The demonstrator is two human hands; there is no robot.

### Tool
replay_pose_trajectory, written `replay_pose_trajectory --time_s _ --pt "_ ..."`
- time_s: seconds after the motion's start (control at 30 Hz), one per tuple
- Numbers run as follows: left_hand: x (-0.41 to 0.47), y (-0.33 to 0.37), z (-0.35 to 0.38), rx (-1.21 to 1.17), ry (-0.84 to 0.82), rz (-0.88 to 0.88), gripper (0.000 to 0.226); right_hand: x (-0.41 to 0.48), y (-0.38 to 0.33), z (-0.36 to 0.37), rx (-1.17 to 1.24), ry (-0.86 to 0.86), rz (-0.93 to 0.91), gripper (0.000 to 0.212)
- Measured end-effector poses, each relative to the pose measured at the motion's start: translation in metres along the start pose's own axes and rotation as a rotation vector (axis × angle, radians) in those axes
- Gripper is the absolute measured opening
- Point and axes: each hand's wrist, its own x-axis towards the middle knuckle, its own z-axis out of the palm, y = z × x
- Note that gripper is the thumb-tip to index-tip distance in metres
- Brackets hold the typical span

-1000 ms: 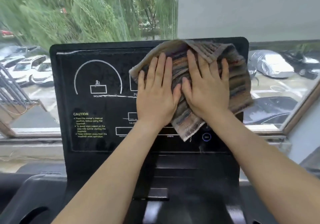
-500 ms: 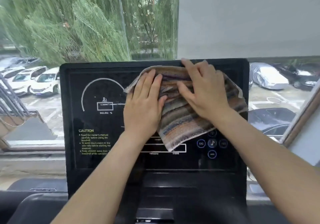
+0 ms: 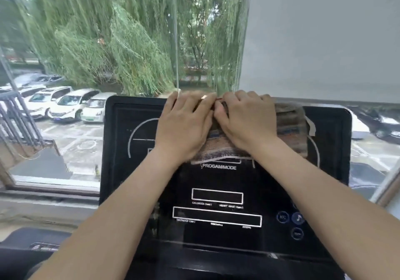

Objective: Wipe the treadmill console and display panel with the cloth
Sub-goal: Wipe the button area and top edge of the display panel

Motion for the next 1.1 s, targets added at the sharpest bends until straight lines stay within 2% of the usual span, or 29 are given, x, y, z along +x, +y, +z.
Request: replay_pose_trajectory --time_s 0.13,0.27,0.37,0.47,0.57,0.67,0.77,0.9,1.03,1.1 --pt "-0.010 -0.060 -0.004 0.066 -0.029 -0.145 0.044 0.022 -0.062 0.017 0.024 0.067 -0.023 0.042" --pt "-0.026 -0.124 -0.014 0.016 0.023 -0.293 0.048 0.048 -0.135 0.025 0.031 0.010 -0.052 0.046" --pt "-0.037 -0.140 -0.015 -0.299 0.093 -0.441 0.044 0.068 -0.167 0.026 0.033 -0.096 -0.099 0.050" --pt "-0.049 -0.130 -0.013 -0.508 0.146 -0.553 0.039 0.057 -0.164 0.029 0.064 0.004 -0.119 0.046" --pt "-0.066 -0.128 -0.018 -0.399 0.178 -0.600 0.041 0.031 -0.153 0.031 0.061 -0.073 -0.174 0.056" --pt "-0.070 -0.134 -0.032 -0.264 0.209 -0.574 0.033 0.011 -0.157 0.026 0.047 -0.162 -0.171 0.064" --pt "-0.069 -0.140 -0.053 -0.317 0.246 -0.576 0.026 -0.001 -0.160 0.016 0.080 -0.188 -0.166 0.068" --pt "-0.076 -0.143 -0.081 -0.743 0.197 -0.643 0.018 0.017 -0.149 -0.024 0.227 -0.333 -0.090 0.073" --pt "-0.082 -0.132 -0.110 -1.258 0.102 -0.706 0.024 0.022 -0.145 -0.065 0.419 -0.381 -0.085 0.028" --pt "-0.085 -0.130 -0.117 -1.415 0.055 -0.724 0.024 0.012 -0.143 -0.082 0.603 -0.536 -0.023 0.017"
